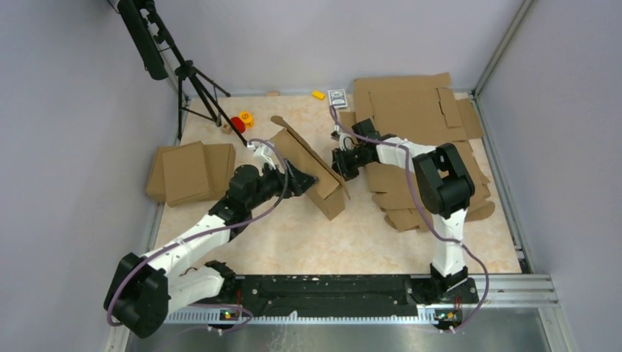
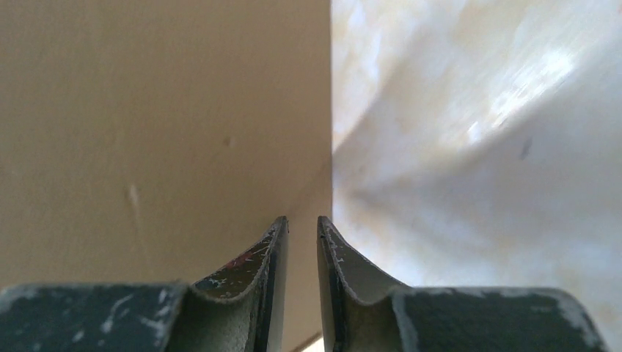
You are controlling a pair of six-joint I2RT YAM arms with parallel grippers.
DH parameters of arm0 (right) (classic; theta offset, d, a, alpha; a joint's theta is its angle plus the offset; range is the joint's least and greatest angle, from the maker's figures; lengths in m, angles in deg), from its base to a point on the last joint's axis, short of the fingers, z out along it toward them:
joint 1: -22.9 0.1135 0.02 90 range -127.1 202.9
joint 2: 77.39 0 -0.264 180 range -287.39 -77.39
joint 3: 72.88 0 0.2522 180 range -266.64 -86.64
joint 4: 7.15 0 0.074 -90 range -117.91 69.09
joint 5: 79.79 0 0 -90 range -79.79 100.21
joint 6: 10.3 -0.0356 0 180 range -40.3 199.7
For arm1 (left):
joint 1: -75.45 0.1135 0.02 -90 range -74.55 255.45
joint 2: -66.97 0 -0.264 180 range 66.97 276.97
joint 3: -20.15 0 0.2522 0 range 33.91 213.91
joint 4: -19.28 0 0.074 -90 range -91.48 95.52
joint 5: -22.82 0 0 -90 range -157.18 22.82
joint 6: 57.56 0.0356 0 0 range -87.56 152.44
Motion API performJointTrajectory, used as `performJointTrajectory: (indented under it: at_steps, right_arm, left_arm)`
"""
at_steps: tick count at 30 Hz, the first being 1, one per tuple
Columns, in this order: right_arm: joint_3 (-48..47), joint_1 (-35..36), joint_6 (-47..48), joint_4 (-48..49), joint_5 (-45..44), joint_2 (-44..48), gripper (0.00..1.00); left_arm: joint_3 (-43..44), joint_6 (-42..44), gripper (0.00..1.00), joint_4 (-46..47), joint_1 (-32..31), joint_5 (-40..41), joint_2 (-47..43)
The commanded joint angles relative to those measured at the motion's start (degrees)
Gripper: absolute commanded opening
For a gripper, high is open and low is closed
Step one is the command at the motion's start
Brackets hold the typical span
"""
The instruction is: Fold the paper box
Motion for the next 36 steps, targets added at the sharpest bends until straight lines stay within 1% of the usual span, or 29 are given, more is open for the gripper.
performJointTrajectory:
  at_steps: [1,6,9,12,15,19,23,27,29,31,33,36]
  right_arm:
    - [5.8,2.9,-3.8,3.3,-3.5,10.2,0.21]
    - [13.3,7.7,-7.5,6.0,-7.1,15.8,0.20]
    - [18.0,8.8,-10.5,8.7,-7.8,19.6,0.20]
    - [19.9,8.9,-10.6,8.3,-11.2,22.9,0.20]
    - [18.4,9.1,-9.9,6.6,-13.2,24.4,0.21]
    - [12.2,11.0,-8.0,1.1,-16.9,23.5,0.23]
    - [10.4,11.4,-7.8,0.3,-18.0,22.4,0.23]
    - [9.1,11.8,-7.8,-0.2,-17.9,21.7,0.23]
    - [8.0,12.5,-7.4,-0.9,-18.2,21.5,0.23]
    - [6.4,13.4,-6.9,-2.6,-19.3,21.3,0.23]
    - [5.4,14.2,-6.8,-3.6,-20.2,21.0,0.23]
    - [5.0,14.6,-6.9,-3.7,-21.2,20.5,0.24]
  left_arm:
    - [0.4,-1.1,0.82,-3.7,0.2,-4.6,-4.9]
    - [-1.3,-3.2,0.81,-4.6,0.2,-13.2,-5.0]
    - [-2.5,-3.1,0.78,-6.1,0.2,-15.5,-6.2]
    - [-3.2,-2.6,0.78,-9.2,0.2,-15.7,-8.2]
    - [-2.6,-0.5,0.80,-14.0,0.3,-14.2,-10.0]
    - [-1.6,0.4,0.83,-18.5,0.2,-12.2,-11.6]
    - [-1.5,0.6,0.85,-18.2,0.4,-10.7,-15.0]
    - [-1.1,-1.0,0.88,-18.5,1.8,-13.2,-14.5]
    - [-0.2,-1.6,0.90,-22.0,2.9,-13.9,-13.7]
    - [0.2,-1.6,0.97,-25.5,4.4,-14.1,-14.2]
    - [-0.4,-2.1,0.99,-27.1,6.4,-14.5,-15.5]
    - [-2.6,-3.8,0.99,-24.2,10.1,-19.6,-16.8]
